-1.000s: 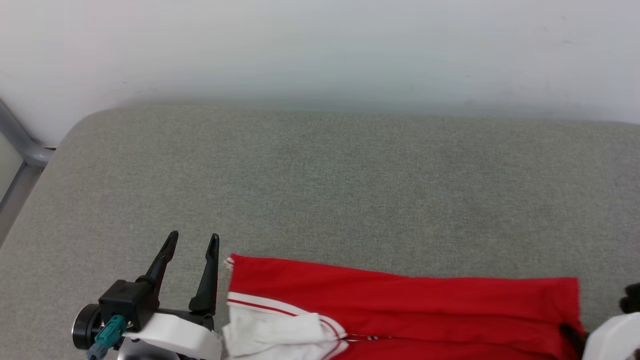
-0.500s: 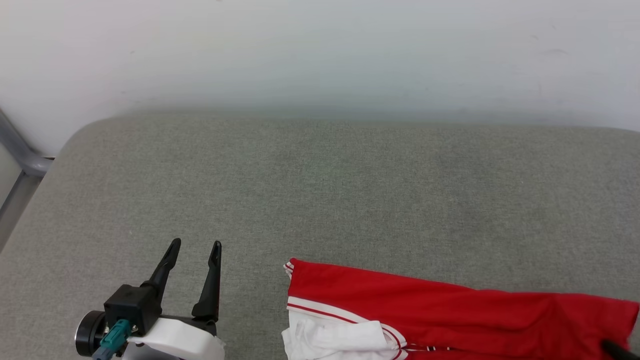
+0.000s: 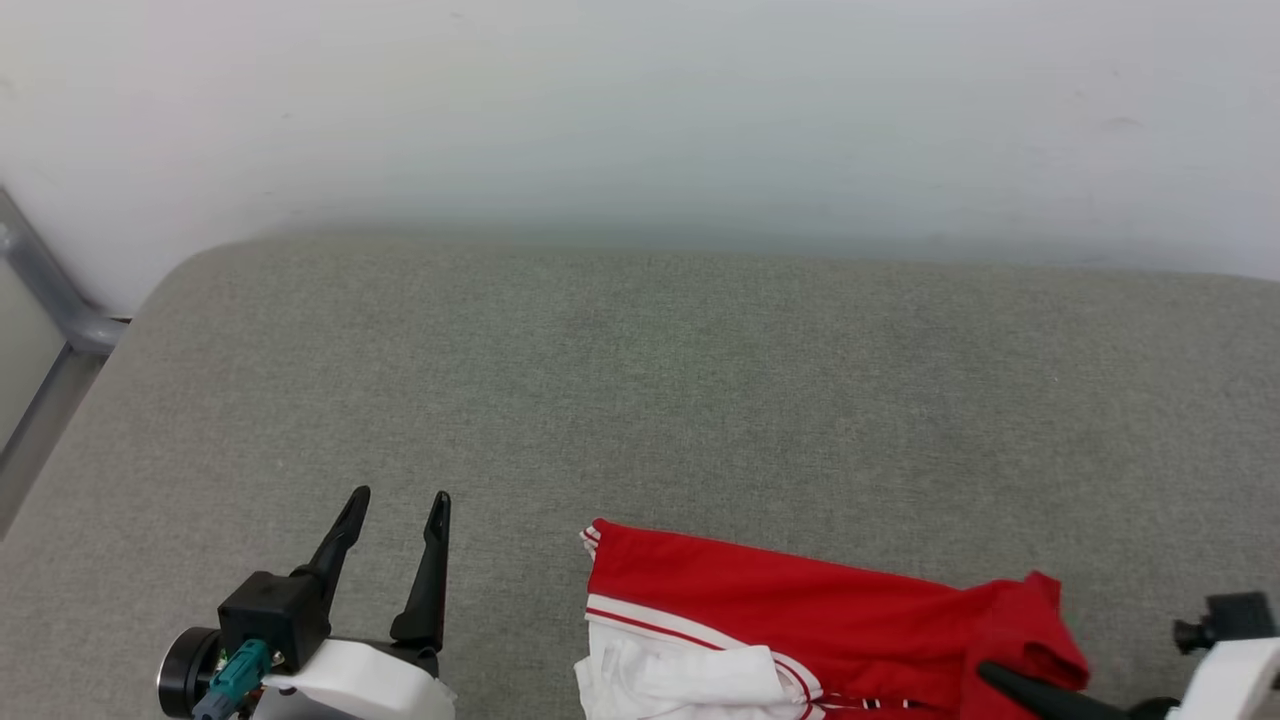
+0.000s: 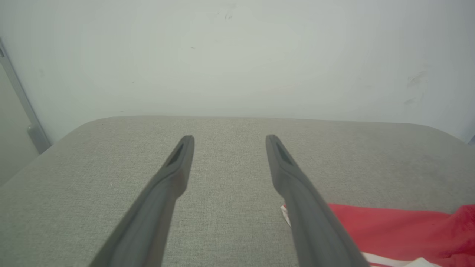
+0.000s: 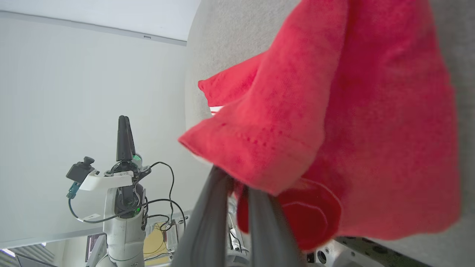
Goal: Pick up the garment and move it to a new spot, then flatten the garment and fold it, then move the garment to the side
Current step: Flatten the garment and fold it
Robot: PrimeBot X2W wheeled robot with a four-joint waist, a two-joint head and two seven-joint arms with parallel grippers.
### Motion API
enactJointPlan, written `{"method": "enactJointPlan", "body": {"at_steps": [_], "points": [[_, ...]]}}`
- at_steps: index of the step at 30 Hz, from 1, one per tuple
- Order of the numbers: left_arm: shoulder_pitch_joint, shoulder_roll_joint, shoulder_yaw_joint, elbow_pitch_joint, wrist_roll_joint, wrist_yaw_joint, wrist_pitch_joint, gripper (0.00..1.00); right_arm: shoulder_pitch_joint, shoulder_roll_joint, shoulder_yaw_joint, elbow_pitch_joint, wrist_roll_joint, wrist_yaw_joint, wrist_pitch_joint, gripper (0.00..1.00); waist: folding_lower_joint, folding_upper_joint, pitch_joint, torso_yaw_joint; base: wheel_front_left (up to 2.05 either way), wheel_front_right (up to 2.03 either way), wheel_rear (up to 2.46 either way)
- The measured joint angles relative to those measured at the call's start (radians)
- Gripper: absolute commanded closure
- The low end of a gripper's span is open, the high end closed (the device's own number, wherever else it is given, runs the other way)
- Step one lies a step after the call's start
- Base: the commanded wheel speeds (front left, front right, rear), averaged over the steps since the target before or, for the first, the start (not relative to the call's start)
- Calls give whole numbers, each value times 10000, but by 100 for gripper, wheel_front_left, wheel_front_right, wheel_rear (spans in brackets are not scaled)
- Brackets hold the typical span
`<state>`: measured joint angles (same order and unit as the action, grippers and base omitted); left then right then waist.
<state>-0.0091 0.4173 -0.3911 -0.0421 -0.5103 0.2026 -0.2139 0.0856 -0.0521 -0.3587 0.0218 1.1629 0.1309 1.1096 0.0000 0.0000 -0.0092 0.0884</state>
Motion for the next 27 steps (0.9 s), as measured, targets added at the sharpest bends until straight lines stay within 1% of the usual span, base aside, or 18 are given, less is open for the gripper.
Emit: {"method": "enactJointPlan", "body": {"at_steps": [7,12,16,21,25,26,27], "points": [[-198,0,-90,-61,0,-17,58,0,-109,2,1941,370,738,0,-809,100,0,0,194,274,0,0,0],[-382,-36,-115,-58,0,-63,42,0,-709,8,3438,836,1103,0,-1457,100,0,0,473,528,0,0,0],[-635,-134,-138,25,-19,-174,-29,0,-1377,8,4640,1227,1421,0,-2219,100,0,0,794,741,0,0,0],[-948,-272,-167,205,-27,-286,-163,0,-2201,10,5950,1745,1400,0,-2938,100,1,0,1247,986,0,0,0],[-1163,-428,-184,378,-27,-391,-261,0,-2773,19,6483,2403,673,0,-3615,99,1,0,1587,1134,0,0,0],[-1202,-454,-186,416,-25,-418,-272,0,-2878,13,6579,2579,518,0,-3735,89,1,0,1652,1165,0,0,0],[-1235,-483,-188,460,-25,-445,-286,0,-2961,13,6671,2734,380,0,-3852,58,1,0,1711,1195,0,0,0]]}}
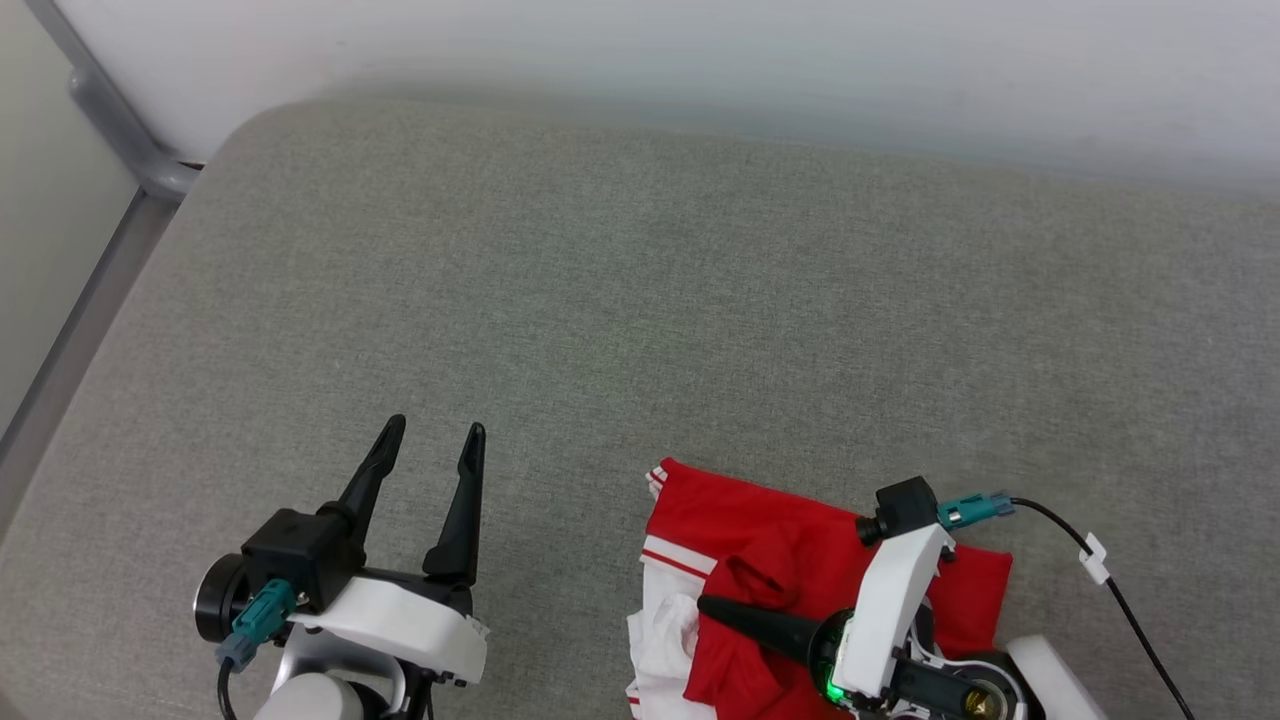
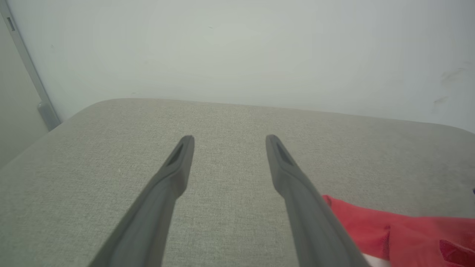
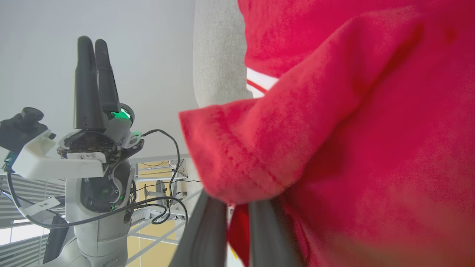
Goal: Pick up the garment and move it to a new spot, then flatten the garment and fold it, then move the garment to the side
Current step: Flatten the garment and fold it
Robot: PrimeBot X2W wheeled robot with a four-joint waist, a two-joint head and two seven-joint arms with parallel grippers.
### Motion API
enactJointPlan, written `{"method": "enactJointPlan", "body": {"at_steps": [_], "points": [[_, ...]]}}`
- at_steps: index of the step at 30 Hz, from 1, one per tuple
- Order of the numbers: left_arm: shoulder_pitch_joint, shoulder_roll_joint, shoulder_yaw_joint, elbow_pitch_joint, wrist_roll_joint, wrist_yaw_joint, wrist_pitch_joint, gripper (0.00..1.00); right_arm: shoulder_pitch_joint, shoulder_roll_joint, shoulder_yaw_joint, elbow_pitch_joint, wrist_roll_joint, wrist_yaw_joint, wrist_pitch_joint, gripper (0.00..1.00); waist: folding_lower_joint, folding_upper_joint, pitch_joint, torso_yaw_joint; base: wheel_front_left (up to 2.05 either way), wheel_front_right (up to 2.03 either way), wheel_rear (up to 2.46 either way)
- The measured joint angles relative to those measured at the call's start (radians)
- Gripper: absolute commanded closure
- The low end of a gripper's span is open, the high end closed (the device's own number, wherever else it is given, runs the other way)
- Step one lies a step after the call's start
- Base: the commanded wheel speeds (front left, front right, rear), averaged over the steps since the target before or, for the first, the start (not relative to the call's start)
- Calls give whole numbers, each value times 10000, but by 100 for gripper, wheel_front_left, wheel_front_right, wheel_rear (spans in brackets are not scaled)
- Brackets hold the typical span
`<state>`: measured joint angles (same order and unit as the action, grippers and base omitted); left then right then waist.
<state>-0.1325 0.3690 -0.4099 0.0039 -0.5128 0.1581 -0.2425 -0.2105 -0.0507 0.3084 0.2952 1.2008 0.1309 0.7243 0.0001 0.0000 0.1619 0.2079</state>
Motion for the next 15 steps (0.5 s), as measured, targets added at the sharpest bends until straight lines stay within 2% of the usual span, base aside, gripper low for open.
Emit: {"method": "enactJointPlan", "body": {"at_steps": [1,2,8,15], "points": [[-15,-21,-2,42,8,-13,-29,0,-52,0,61,140,-113,0,-140,15,0,0,40,28,0,0,0],[-21,-40,-2,81,10,-35,-44,0,-100,2,142,265,-173,-2,-224,0,0,0,73,50,0,0,0],[-105,-105,40,291,46,-84,-88,0,-288,0,600,226,-337,-2,-479,0,0,0,55,-5,0,0,0],[-63,-136,27,422,84,-94,-134,0,-265,-301,851,-901,-1185,0,-945,0,0,0,-287,-255,0,0,0]]}}
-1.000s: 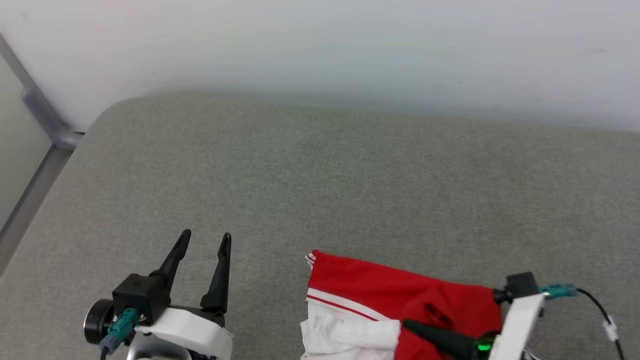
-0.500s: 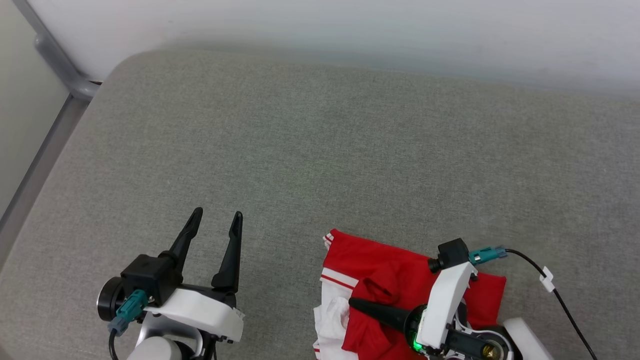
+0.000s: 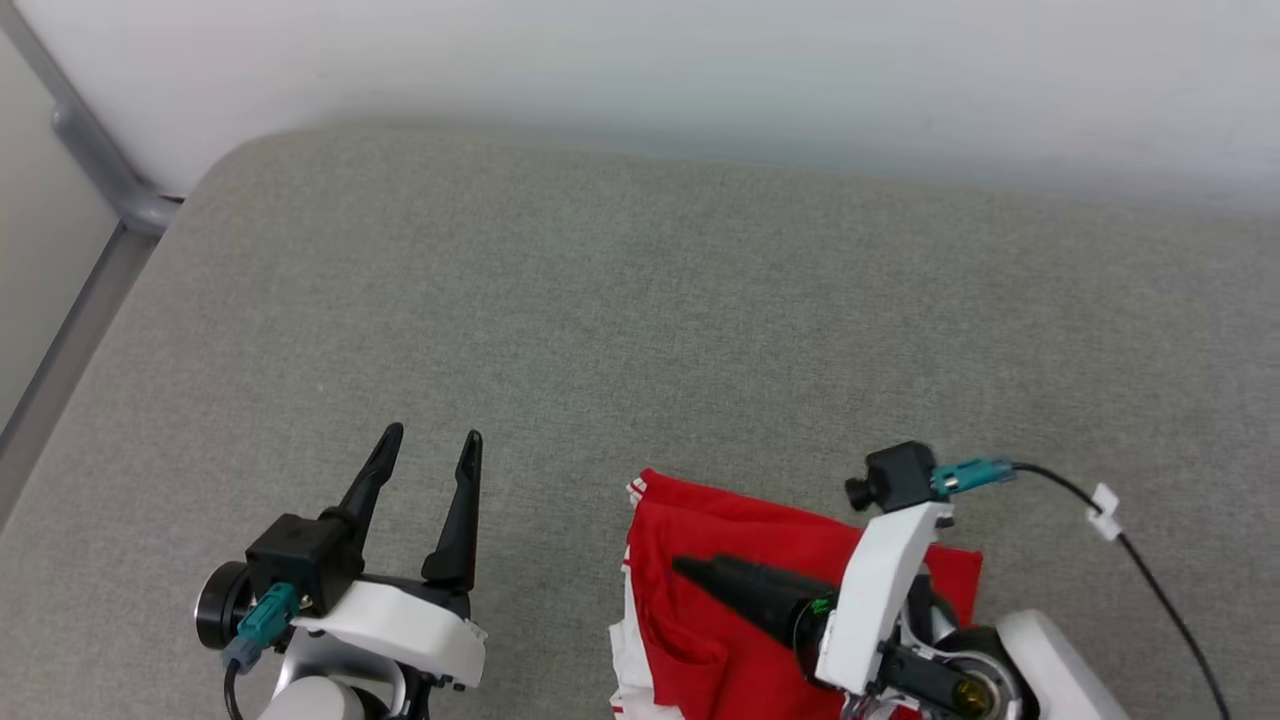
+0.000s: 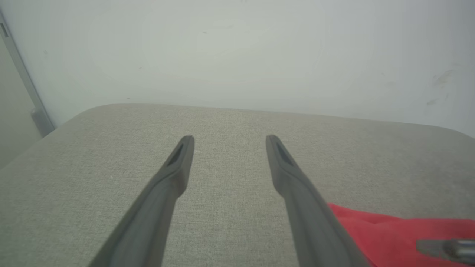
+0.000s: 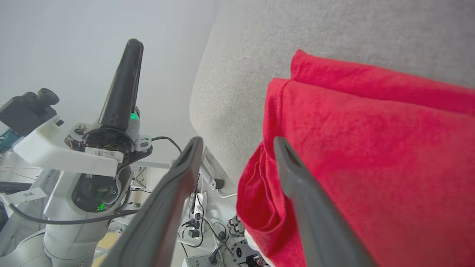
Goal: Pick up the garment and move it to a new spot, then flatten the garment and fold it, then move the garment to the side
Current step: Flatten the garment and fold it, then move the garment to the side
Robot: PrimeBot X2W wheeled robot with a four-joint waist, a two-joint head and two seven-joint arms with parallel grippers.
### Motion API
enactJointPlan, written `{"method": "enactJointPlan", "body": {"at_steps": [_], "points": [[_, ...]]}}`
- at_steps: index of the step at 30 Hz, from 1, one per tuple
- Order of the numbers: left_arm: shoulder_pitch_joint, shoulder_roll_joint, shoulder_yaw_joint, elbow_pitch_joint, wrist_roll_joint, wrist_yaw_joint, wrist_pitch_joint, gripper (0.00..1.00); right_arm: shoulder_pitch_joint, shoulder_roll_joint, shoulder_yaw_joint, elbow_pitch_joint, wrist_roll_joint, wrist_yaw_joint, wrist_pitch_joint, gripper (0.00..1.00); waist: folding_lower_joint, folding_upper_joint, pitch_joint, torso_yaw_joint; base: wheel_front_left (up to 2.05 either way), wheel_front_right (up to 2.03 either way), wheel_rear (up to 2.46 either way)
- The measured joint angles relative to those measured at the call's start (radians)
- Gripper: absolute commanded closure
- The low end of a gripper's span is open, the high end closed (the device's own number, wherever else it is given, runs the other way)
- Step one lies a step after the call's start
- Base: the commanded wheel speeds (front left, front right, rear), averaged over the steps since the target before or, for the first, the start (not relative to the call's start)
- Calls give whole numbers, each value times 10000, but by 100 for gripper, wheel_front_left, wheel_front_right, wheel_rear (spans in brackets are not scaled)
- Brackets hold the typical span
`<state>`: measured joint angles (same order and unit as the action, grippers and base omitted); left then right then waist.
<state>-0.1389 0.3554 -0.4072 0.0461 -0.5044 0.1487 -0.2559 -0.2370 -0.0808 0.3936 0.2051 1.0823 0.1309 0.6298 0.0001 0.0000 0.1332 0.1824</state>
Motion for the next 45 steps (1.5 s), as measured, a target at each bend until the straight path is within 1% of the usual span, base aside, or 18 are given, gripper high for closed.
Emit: {"method": "enactJointPlan", "body": {"at_steps": [2,4,8,11,15,17,21,24,28,32,39,45], "points": [[78,19,-2,27,17,13,-12,0,58,-203,-98,-428,-523,0,-456,0,-1,0,-133,-98,0,0,0],[136,46,-6,13,36,59,-12,0,190,-460,-428,-725,-1340,0,-1101,0,-1,0,-272,-204,0,0,0],[311,90,13,-21,61,199,23,0,591,-677,-1522,-1089,-2926,0,-2121,0,-1,0,-546,-456,0,0,0],[407,123,36,-56,58,288,63,0,920,-652,-2529,-1455,-3990,0,-2615,0,-2,0,-747,-651,0,0,0],[535,226,192,-165,52,460,65,0,1409,-552,-3850,-2057,-5450,0,-3012,0,-2,0,-1008,-917,0,0,0],[594,290,270,-203,27,550,69,0,1608,-510,-4349,-2429,-6253,0,-3266,0,-1,0,-1140,-1041,0,0,0],[750,360,378,-291,21,725,63,0,2029,-439,-5018,-3204,-7593,0,-3962,0,-2,0,-1376,-1217,0,0,0],[843,362,424,-339,63,813,59,0,2316,-424,-5191,-3632,-8424,0,-4594,0,-1,0,-1489,-1288,0,0,0],[1157,349,464,-341,100,903,15,0,2751,-362,-5125,-3889,-8936,0,-5306,0,-2,0,-1670,-1366,0,0,0],[1432,326,523,-368,261,991,-25,0,3282,-215,-5007,-3981,-9162,0,-5639,0,-2,1,-1848,-1415,0,0,0],[1811,217,548,-307,443,1005,-40,0,3992,15,-4982,-3963,-9154,0,-5720,0,-2,0,-2022,-1441,0,0,0],[1832,98,587,-128,479,832,-42,0,4062,107,-4943,-3965,-9150,0,-5637,0,-2,0,-2007,-1474,0,0,0]]}}
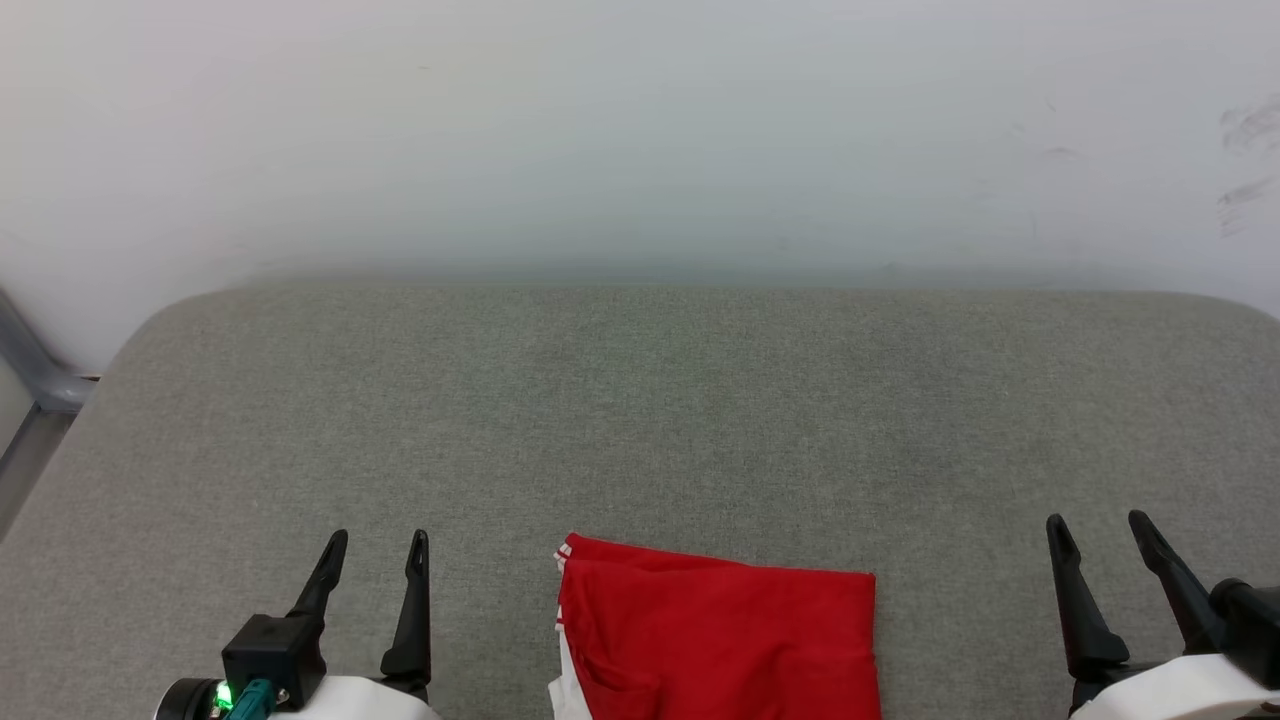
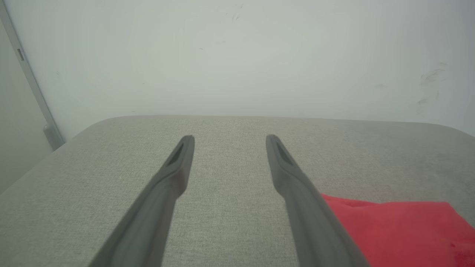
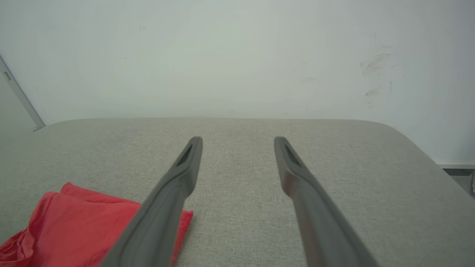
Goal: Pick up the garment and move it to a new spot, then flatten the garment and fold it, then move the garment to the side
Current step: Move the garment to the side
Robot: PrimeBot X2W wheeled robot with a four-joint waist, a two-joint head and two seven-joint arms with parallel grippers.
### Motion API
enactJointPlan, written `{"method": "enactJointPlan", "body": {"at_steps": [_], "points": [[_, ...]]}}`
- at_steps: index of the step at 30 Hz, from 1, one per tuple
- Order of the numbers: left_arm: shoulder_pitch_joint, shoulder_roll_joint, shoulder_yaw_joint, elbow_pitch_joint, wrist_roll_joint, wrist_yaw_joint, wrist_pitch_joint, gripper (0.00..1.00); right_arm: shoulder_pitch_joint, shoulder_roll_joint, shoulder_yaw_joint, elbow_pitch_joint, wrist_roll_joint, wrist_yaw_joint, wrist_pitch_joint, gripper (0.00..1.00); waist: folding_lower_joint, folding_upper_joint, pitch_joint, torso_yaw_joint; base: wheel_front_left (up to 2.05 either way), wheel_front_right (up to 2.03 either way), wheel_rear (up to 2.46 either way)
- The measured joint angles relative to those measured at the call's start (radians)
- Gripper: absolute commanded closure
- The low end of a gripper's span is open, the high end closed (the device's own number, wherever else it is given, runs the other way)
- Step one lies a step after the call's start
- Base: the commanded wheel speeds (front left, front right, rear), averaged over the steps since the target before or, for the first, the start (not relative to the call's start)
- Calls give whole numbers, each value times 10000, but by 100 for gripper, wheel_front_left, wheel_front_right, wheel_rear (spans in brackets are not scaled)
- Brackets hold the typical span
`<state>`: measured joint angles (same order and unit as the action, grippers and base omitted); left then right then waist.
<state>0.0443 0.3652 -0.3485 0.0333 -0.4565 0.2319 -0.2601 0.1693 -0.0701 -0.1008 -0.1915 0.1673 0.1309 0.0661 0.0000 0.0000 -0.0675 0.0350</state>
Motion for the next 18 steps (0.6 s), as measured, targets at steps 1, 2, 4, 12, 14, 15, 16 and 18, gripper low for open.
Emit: {"method": "enactJointPlan", "body": {"at_steps": [1,2,4,12,14,15,16,18], "points": [[-9,-12,4,21,36,-31,0,0,0,12,2,-12,0,0,36,0,0,0,3,2,0,0,0],[-26,-25,13,36,46,-40,0,0,-3,19,-2,-35,-2,0,50,0,0,0,8,4,0,0,0],[-81,-42,33,65,63,-115,0,0,-7,36,-33,-65,2,0,128,0,0,0,18,14,0,0,0],[-309,-199,161,94,213,-297,-2,0,108,105,-993,445,1003,0,1166,0,0,0,153,188,0,0,0],[-360,-234,203,77,240,-336,-13,0,123,13,-1386,838,1476,0,1682,0,0,0,227,265,0,0,0],[-390,-251,219,63,267,-360,-13,0,143,-36,-1563,1005,1634,0,1827,0,0,0,268,304,0,0,0],[-428,-268,240,50,290,-393,-13,0,140,-79,-1749,1179,1818,0,2079,0,0,0,318,343,0,0,0],[-523,-291,267,42,326,-460,-13,0,133,-144,-1967,1496,2128,0,2485,0,0,0,414,427,0,0,0]]}}
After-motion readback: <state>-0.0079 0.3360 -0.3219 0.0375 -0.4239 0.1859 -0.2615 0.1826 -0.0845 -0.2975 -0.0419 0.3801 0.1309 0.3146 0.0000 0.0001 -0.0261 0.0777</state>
